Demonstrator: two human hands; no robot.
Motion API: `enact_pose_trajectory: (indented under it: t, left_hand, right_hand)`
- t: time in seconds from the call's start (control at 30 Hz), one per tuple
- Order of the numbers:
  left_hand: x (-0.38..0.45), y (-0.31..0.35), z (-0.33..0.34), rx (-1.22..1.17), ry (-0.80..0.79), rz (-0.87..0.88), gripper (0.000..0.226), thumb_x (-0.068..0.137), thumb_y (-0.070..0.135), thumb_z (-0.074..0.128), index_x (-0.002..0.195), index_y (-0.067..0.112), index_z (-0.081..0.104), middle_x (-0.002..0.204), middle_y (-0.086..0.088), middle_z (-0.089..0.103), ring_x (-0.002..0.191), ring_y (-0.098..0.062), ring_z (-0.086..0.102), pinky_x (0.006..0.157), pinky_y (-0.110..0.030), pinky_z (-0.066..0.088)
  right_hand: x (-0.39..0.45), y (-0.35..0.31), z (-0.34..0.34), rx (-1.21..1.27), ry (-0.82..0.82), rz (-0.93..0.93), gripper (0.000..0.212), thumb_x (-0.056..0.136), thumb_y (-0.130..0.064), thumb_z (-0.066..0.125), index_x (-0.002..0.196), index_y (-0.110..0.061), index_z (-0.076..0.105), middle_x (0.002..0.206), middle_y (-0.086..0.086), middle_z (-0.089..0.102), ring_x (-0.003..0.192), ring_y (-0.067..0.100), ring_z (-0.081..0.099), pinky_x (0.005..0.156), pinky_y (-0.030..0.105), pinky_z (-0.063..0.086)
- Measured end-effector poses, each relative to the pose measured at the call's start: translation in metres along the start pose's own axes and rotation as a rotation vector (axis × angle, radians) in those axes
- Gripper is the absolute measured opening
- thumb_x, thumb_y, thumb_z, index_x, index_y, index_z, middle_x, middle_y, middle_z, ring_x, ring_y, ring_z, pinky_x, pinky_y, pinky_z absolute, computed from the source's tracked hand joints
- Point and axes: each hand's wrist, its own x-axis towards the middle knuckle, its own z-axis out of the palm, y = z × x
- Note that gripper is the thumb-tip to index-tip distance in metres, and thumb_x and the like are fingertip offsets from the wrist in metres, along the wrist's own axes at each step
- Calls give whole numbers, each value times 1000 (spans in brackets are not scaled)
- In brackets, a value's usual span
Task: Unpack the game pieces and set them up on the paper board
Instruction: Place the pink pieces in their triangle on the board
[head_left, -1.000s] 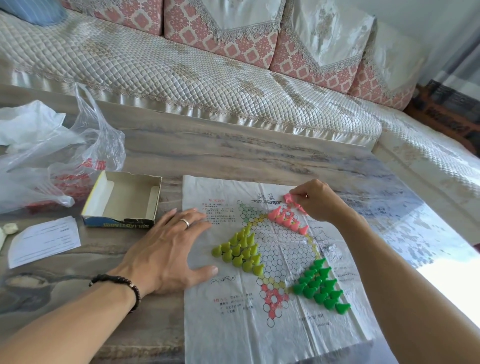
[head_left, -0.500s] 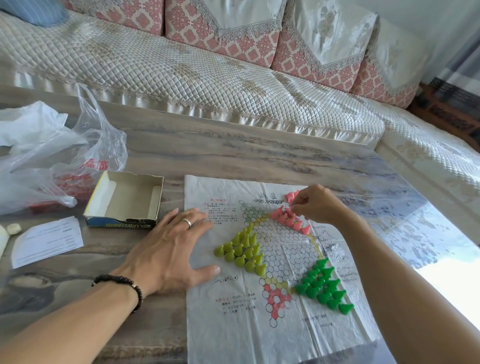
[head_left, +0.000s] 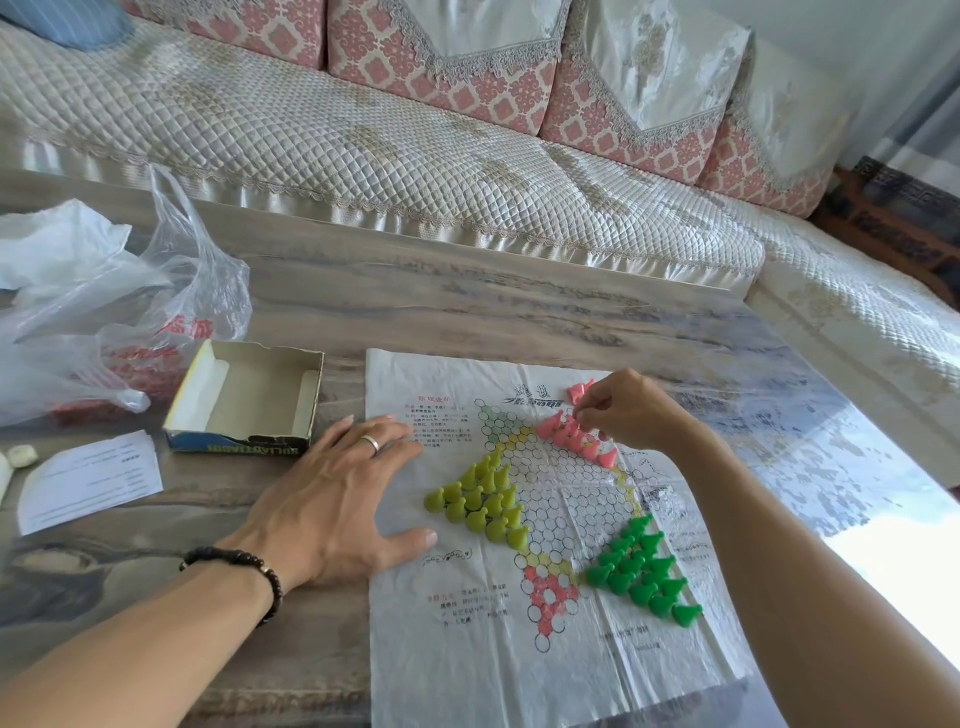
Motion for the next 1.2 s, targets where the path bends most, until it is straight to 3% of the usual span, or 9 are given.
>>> enact_pose_trajectory:
  t: [0.3,0.47,0.7,0.87,0.93,1.07,1.2]
  left_hand:
    - [0,0,0,0,-3,-1,92,70,82,36,147,31,27,155,13,18,143,-2,7,117,-26,-6]
    - [0,0,-1,-20,5,3,92,70,80,40,146,29,30,155,11,21,143,-4,10,117,-28,-5]
    - [0,0,1,-16,1,1,92,70,80,40,146,29,29,155,11,20,144,-5,9,118,-29,-4]
    - [0,0,1,-16,8,-2,90,70,79,42,145,30,29,154,12,21,143,-4,10,118,-28,-3]
    - [0,0,1,-18,9,-1,90,71,79,42,145,30,29,155,12,20,143,-4,10,118,-29,-3]
    - [0,-1,2,-26,9,-5,91,70,80,41,145,30,30,155,11,20,143,-4,10,118,-30,-2]
    - [0,-1,2,-3,4,-3,91,70,82,38,145,32,27,155,12,19,143,-3,7,118,-29,-3]
  right_hand:
    - [-1,2,-3,69,57,2,17,88,-7,60,78,-2,71,69,-1,68,60,17,60,62,37,56]
    - [9,8,-7,82,244,43,17,88,-1,56,87,-8,71,78,5,70,62,13,64,53,19,49]
    - [29,-1,8,-66,238,64,6,87,-13,66,83,-11,70,75,2,70,61,13,66,58,25,55]
    - [38,2,16,-151,238,61,9,82,-4,68,77,-11,68,75,4,70,58,10,62,48,15,43]
    - [38,2,15,-157,221,47,7,83,-4,66,88,-10,67,83,6,70,60,11,63,49,16,46]
    - [29,0,11,-47,256,13,34,90,-8,59,123,-10,58,99,9,70,64,10,64,66,28,56]
    - [20,5,6,5,285,-16,30,91,-2,51,115,-10,65,109,8,67,70,8,62,57,16,47]
